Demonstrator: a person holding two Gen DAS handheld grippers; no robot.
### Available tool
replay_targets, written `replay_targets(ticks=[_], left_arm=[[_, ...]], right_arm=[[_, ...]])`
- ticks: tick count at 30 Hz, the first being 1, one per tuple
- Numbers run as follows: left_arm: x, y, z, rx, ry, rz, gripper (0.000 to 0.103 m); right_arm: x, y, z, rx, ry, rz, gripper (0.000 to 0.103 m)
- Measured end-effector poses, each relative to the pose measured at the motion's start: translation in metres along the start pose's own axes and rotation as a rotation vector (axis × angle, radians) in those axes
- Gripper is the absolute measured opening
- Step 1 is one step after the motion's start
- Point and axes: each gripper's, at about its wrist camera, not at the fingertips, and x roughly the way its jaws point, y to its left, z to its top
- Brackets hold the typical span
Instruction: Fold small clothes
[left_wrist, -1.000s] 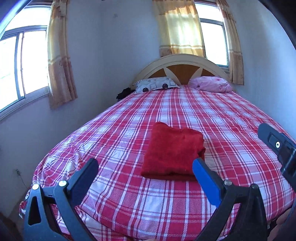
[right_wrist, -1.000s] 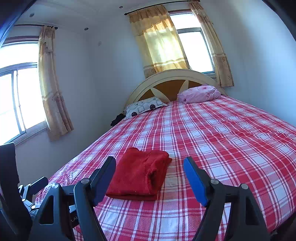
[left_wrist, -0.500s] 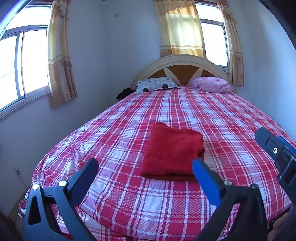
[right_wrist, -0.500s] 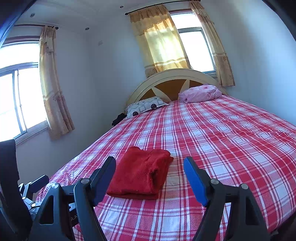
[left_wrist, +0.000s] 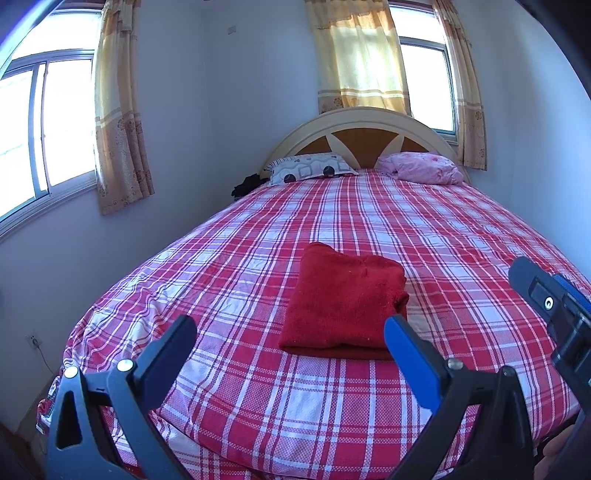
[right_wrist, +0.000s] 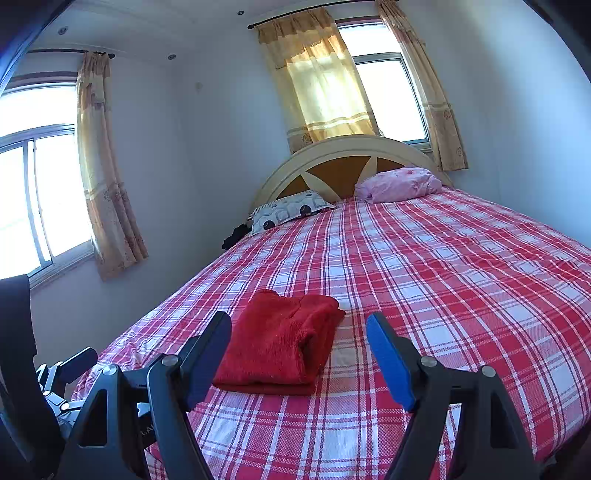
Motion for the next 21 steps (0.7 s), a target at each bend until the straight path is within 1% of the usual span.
replay_targets(ticks=[3,12,21], left_arm=[[0.0004,-0.0008,-0.0009,0.001,0.001,0.001,0.103],[0.0021,-0.0001,-0.0017,-0.003,0.008,-0.004,0.103],[-0.0009,-0.0015,-0.0012,0.005,-0.01,-0.02,0.103]], right_arm=[[-0.0019,-0.0006,-0.0011,0.005,-0.01,-0.008,0.076],[-0.0001,-0.0009,-0.0032,0.016,0.004,-0.007,0.076],[-0.0014,0.0004,-0.0026,0.014,-0.015,-0.015,0.077]])
